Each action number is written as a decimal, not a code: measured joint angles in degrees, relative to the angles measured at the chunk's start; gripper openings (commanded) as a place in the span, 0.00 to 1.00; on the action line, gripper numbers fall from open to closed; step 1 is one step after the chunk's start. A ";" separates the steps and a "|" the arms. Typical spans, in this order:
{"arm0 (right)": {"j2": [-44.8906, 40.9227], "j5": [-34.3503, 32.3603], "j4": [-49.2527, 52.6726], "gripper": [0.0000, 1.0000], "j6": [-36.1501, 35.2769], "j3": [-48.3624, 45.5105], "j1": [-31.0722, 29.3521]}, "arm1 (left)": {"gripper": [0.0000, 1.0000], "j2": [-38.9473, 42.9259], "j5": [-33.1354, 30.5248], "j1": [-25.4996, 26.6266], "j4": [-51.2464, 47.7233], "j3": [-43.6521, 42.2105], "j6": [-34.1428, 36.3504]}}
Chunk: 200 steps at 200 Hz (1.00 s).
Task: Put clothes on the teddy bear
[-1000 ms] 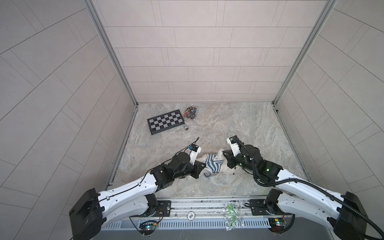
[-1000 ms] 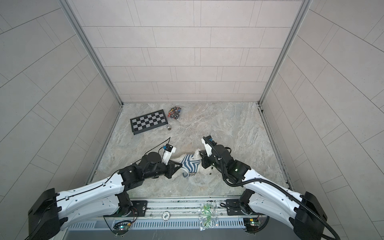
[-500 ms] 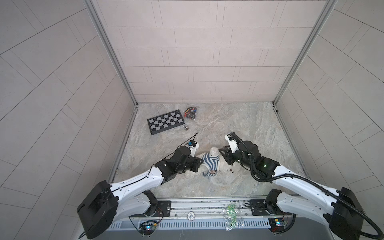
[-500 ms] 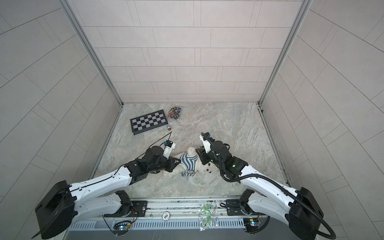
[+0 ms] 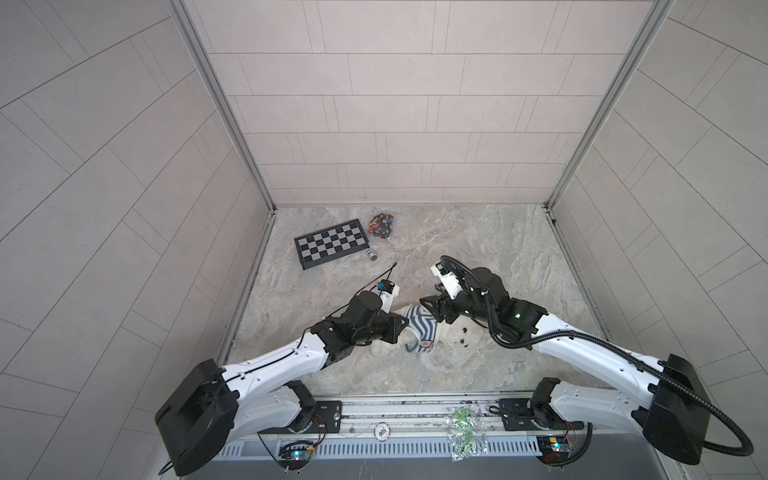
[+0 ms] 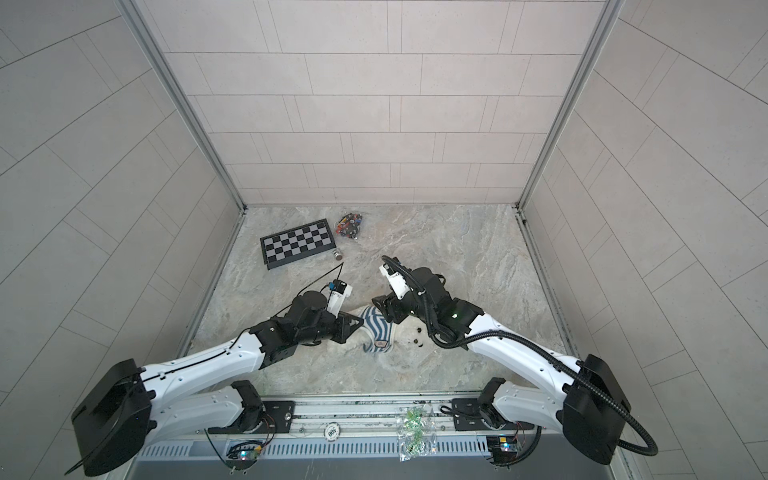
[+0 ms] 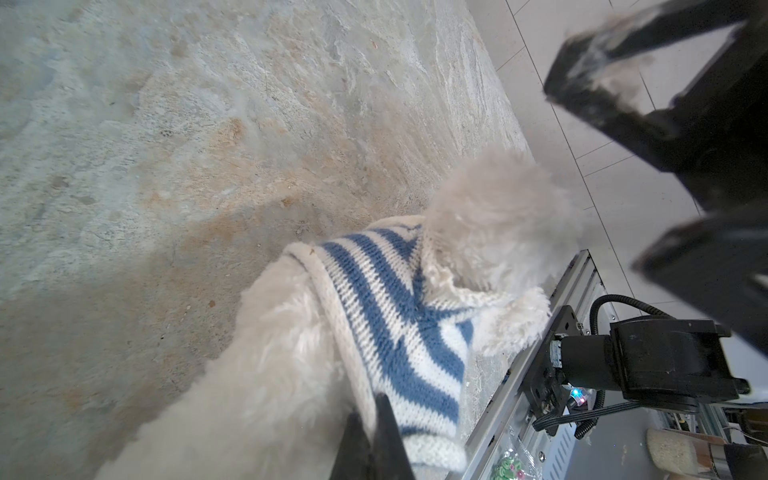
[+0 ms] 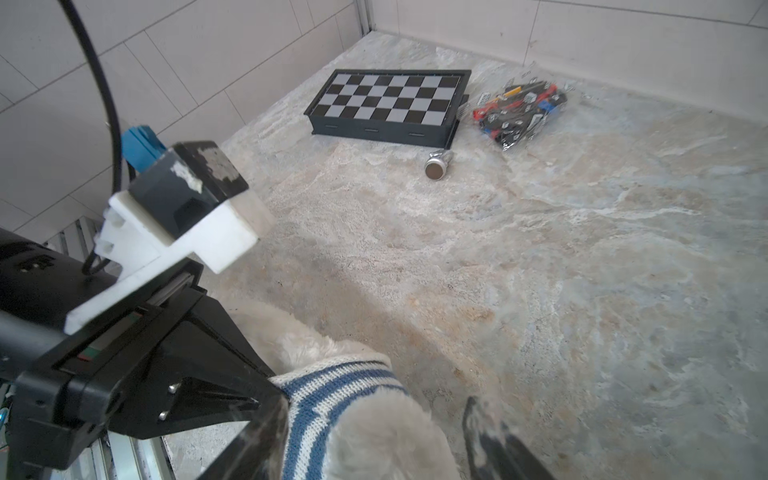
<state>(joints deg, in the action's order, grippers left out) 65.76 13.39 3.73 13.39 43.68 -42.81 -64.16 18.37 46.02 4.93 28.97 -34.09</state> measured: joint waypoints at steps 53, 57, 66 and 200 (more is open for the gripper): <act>2.08 -0.31 1.73 0.39 -1.77 0.00 -0.39 | 0.00 0.63 0.07 0.00 0.81 -0.50 -0.74; 2.08 -0.35 1.90 0.37 -1.88 0.00 -0.44 | 0.00 0.72 0.07 0.00 0.81 -0.55 -0.81; 2.05 -0.61 2.32 0.32 -2.10 0.00 -0.55 | 0.00 0.92 0.07 0.00 0.83 -0.66 -0.85; -6.69 -5.25 6.36 0.00 0.63 -2.73 1.66 | 0.00 2.73 -0.26 -0.04 2.34 -2.21 -0.83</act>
<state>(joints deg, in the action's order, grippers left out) 59.07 8.14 10.09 14.02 40.95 -41.15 -61.43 18.11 45.98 7.27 26.76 -34.92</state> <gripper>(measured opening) 0.063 0.046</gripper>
